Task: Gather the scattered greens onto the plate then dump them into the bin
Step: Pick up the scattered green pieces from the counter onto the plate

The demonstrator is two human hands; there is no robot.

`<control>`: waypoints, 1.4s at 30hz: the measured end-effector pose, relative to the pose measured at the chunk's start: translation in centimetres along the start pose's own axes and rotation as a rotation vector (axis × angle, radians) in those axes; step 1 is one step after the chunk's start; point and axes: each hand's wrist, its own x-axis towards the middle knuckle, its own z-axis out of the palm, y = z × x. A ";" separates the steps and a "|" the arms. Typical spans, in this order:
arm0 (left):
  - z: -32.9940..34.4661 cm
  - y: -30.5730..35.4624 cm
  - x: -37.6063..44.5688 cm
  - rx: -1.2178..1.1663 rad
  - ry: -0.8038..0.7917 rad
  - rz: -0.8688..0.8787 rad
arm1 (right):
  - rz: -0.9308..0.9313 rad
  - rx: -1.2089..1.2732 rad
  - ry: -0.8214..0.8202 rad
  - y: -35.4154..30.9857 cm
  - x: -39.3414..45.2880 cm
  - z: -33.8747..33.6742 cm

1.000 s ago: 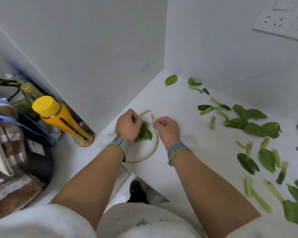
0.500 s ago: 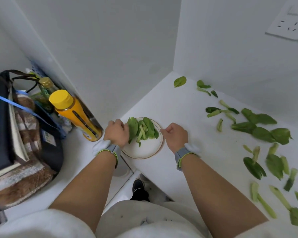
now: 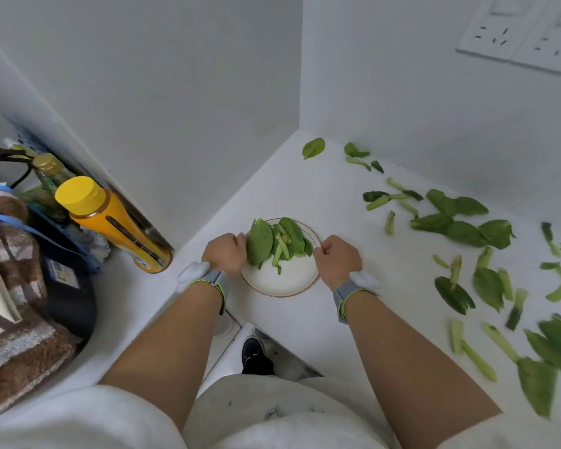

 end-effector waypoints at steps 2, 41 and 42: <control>0.4 1.3 -0.8 -0.036 -0.035 0.065 | 0.051 -0.021 0.058 1.4 0.0 -1.3; 8.4 20.6 6.4 -0.107 -0.425 0.657 | 0.530 -0.081 0.080 5.8 9.1 -9.5; 8.7 21.0 6.6 -0.105 -0.409 0.656 | 0.517 -0.075 0.076 5.6 9.0 -9.6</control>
